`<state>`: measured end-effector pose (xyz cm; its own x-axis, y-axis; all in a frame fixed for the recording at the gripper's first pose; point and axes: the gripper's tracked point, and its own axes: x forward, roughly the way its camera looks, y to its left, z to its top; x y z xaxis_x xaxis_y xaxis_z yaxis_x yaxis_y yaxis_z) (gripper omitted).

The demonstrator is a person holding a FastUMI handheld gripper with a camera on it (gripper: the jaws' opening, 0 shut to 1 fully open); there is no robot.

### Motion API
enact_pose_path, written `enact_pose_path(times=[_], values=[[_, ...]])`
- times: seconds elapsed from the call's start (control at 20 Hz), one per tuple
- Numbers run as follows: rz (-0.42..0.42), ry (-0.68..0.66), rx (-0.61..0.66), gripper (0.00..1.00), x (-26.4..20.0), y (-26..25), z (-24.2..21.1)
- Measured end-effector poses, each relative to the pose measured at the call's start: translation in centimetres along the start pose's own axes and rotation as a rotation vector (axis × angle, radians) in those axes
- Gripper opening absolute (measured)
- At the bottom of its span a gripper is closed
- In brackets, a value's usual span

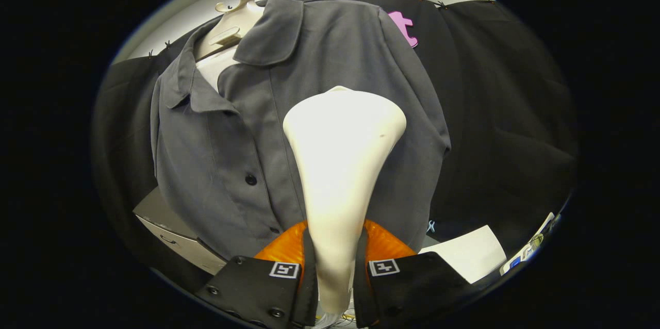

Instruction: Iron the clothes twice with a garment steamer, once on the left side and once on the right side.

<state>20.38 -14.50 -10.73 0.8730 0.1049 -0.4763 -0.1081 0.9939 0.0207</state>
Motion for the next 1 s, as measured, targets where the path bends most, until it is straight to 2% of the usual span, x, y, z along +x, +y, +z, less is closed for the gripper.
enact_pose_path(times=[1.0], values=[[0.013, 0.196, 0.068, 0.35, 2.1, -1.7, -12.6]])
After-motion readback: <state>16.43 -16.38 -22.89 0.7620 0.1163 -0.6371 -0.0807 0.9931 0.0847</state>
